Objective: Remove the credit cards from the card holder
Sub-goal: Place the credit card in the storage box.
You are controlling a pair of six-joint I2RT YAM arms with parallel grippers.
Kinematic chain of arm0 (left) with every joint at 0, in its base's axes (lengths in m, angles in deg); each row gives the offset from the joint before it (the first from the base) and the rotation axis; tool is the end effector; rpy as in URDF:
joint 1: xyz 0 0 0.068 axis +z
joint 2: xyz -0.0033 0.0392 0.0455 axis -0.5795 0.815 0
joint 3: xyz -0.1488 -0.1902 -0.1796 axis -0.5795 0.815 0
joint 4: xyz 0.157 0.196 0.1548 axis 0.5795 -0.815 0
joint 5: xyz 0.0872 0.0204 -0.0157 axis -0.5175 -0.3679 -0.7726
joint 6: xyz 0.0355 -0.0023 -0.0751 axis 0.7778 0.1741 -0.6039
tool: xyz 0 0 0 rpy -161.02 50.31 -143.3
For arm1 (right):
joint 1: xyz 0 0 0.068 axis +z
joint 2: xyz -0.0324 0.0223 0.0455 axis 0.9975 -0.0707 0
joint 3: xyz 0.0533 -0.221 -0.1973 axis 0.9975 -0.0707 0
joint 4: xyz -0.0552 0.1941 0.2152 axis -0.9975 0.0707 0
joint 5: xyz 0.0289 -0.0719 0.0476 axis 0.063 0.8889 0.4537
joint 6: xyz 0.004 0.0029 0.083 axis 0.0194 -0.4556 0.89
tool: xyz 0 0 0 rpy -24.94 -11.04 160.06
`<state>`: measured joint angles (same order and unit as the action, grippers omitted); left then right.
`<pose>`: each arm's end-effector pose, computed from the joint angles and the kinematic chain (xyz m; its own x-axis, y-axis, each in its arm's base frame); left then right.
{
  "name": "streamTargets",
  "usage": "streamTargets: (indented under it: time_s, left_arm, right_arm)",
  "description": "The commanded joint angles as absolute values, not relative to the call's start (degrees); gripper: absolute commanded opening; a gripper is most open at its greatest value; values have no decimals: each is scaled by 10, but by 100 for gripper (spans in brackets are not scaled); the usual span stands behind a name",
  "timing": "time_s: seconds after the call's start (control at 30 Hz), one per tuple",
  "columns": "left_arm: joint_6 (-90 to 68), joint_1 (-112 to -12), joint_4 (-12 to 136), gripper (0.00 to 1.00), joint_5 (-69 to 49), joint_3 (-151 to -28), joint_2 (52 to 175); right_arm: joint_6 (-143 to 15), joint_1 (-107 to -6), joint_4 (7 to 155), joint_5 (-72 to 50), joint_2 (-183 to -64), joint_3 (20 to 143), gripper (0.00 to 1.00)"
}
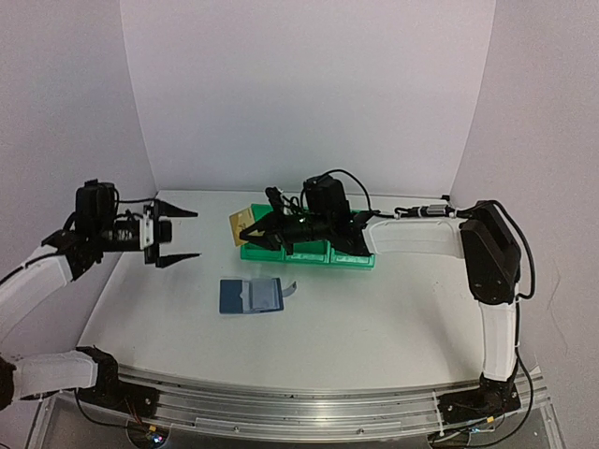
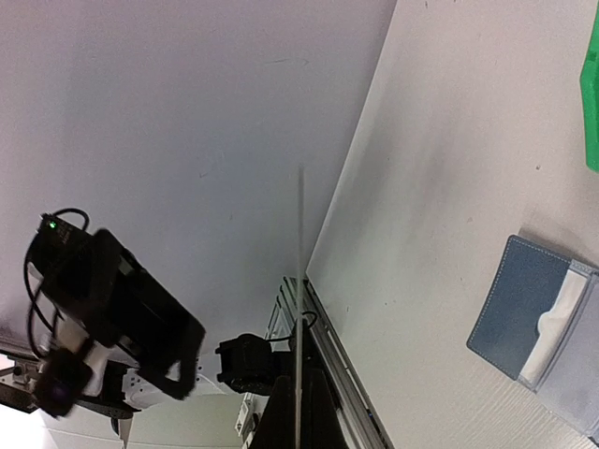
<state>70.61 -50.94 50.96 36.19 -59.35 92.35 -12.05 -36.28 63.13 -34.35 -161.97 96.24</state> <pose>0.2206 -0.1224 0.3078 0.7071 0.3734 -0.6004 0.6366 0.0334 0.7705 0.3416 0.4606 0.2557 -0.9085 0.0593 -0.4136 -0.3924 0.2190 0.8934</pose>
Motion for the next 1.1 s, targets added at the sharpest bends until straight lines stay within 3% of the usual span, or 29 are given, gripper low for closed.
streamTargets:
  time_s: [0.0,0.17,0.33,0.6,0.8,1.07]
  left_arm:
    - [1059,-533,762,74,328,-468,913]
    - [1139,-564,853,61,275,-468,980]
    - [1150,-566,950,58,266,-463,1031]
    - [1145,-573,983,56,249,-474,1057]
    - [1137,-587,986,32,240,-478,1063]
    - [1130,-590,964,25,231,-487,1059]
  right_arm:
    - [-101,-360,654,-376,-1596,1001,0]
    - [-94,-351,660,-401,-1610,1023,0]
    - [-94,-347,669,-403,-1606,1024,0]
    - [-97,-342,679,-405,-1603,1024,0]
    - [-97,-339,683,-413,-1619,1042,0]
    - [-96,-337,687,-426,-1628,1049,0]
